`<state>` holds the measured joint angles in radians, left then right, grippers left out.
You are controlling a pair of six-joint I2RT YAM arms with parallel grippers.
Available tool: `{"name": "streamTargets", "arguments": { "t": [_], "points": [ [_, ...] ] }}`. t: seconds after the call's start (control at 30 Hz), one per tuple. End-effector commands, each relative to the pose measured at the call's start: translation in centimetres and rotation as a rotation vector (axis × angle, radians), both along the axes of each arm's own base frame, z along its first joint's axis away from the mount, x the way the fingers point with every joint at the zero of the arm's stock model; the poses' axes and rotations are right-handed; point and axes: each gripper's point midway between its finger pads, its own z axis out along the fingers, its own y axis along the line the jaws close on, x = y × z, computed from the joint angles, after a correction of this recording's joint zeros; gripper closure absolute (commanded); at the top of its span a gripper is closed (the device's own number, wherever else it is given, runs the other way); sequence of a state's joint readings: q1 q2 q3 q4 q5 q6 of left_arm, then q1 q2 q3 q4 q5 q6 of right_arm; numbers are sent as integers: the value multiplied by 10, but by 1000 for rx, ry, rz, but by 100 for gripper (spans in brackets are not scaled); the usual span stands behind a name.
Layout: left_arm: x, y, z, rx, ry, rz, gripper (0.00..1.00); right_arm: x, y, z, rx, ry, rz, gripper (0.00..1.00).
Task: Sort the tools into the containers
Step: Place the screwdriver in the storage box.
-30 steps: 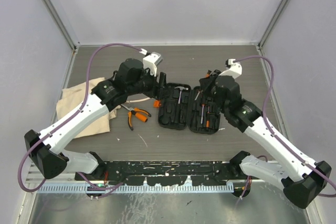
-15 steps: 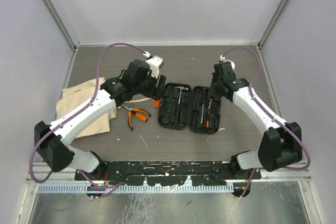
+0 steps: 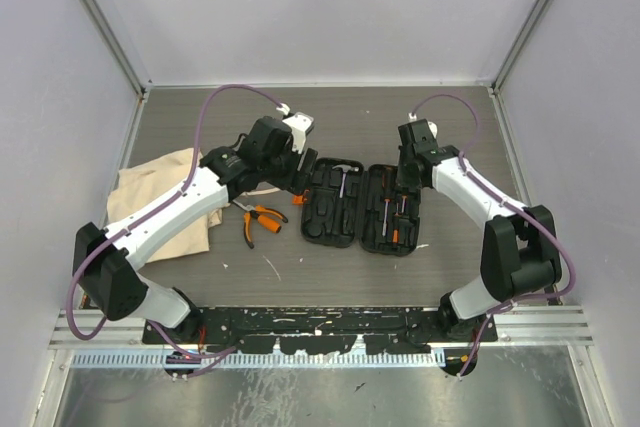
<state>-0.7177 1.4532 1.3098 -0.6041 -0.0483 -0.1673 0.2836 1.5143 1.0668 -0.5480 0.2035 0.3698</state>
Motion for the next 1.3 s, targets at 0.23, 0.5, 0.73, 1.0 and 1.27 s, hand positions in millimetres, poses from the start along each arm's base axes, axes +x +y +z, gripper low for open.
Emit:
{"name": "streamTargets", "arguments": {
  "t": [0.23,0.5,0.73,1.0,1.27],
  "points": [
    [6,-5,16,-31,-34,-7,32,8,-14,-20,-47,-60,-58,99],
    [6,-7,12,-26,-20,-12,32,16,-15,-32,-70,-71,-50,98],
    [6,-8,8,-21,-9,-15,32,21,-15,-42,-78,-62,-60,95],
    [5,-10,6,-21,2,-24,32,30,-22,-38,-116,-92,-80,93],
    [5,-11,5,-23,10,-28,32,38,-19,-35,-109,-111,-82,92]
  ]
}}
